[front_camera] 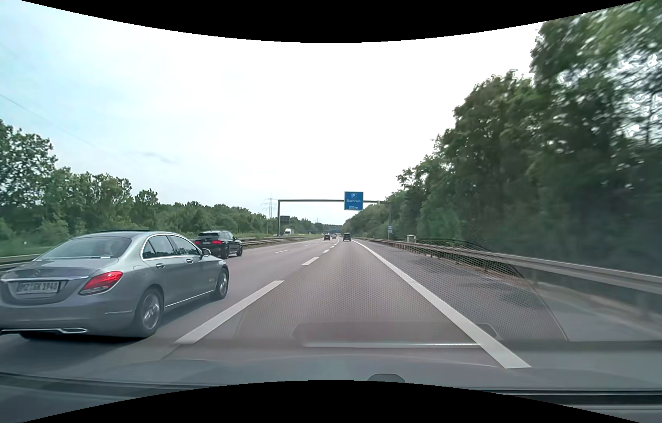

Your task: Follow the waypoints while adhering to traffic rules and regulations

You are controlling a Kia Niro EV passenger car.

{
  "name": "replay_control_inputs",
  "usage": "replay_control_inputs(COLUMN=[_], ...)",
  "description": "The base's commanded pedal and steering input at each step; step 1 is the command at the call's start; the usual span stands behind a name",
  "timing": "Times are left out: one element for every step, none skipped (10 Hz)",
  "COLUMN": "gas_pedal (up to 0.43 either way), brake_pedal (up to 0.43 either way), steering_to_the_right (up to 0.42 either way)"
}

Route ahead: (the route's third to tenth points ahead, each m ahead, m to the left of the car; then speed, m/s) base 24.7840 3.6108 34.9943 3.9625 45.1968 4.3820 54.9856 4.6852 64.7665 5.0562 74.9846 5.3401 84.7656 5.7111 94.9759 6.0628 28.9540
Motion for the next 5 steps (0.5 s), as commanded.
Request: replay_control_inputs(gas_pedal=[0.098,0.098,0.098,0.098,0.098], brake_pedal=[0.000,0.000,0.000,0.000,0.000], steering_to_the_right=[-0.006,-0.006,-0.006,-0.006,-0.006])
